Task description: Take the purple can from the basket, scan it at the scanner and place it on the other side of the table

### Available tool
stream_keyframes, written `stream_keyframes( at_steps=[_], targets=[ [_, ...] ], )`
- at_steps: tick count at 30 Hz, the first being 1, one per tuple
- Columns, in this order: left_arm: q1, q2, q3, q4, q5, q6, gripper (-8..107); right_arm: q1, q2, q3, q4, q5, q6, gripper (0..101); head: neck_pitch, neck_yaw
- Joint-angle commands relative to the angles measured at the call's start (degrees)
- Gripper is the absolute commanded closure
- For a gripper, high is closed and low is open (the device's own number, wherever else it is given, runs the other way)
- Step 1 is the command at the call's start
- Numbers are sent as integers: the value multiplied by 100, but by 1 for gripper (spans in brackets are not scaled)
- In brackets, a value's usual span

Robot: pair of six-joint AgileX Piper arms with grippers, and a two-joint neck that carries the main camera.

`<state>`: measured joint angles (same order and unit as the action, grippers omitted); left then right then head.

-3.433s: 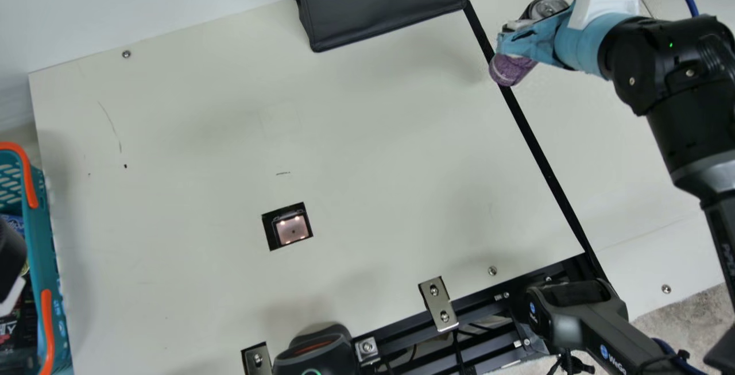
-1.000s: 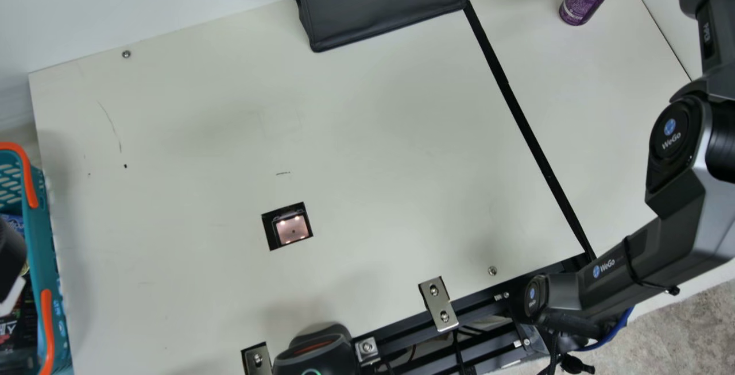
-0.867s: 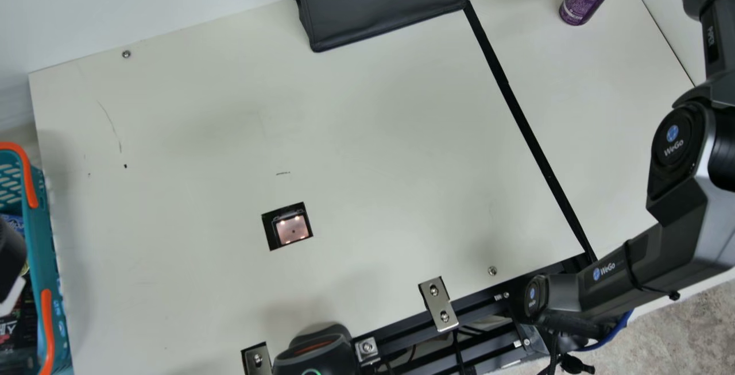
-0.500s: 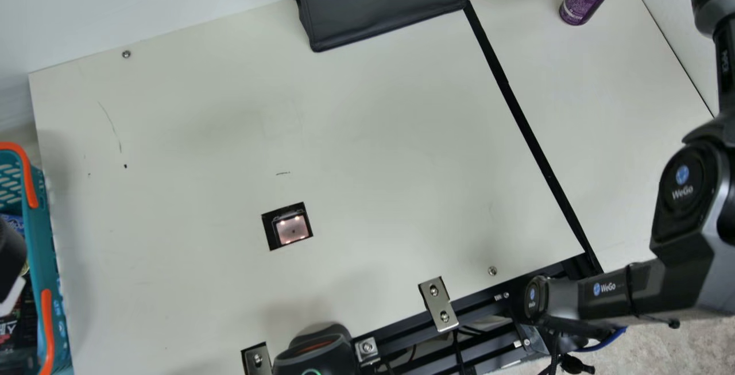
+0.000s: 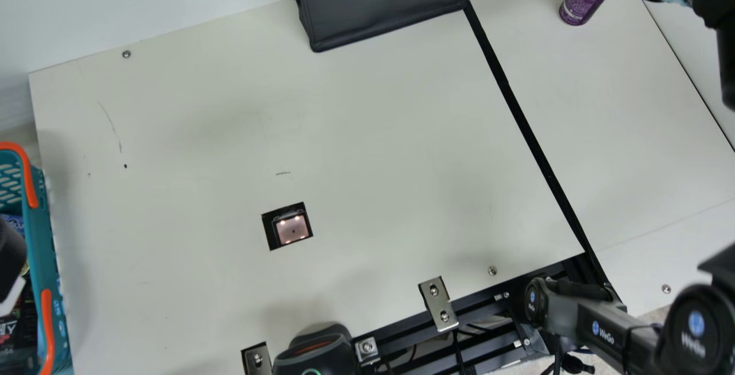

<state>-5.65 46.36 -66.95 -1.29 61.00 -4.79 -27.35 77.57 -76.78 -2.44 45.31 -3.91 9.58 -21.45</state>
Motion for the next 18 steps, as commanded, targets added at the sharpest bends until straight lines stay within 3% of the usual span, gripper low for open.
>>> stream_keyframes(
  at_steps=[1,6,7,8,16,18],
  targets=[
    [0,0,0,0,0,0,9,86,-415,55,-13,147,-2,6,-166,-13],
    [0,0,0,0,0,0,9,310,-1025,110,-5,486,27,6,-166,-13],
    [0,0,0,0,0,0,9,273,-776,104,-6,397,6,6,-166,-13],
    [0,0,0,0,0,0,9,307,-898,109,-6,471,15,6,-166,-13],
    [381,-287,-188,-18,802,452,9,1104,-1774,298,56,1125,129,6,-166,1056],
    [378,-294,-197,-23,719,443,9,1302,-1974,345,69,1275,160,6,-166,1323]
  ],
)
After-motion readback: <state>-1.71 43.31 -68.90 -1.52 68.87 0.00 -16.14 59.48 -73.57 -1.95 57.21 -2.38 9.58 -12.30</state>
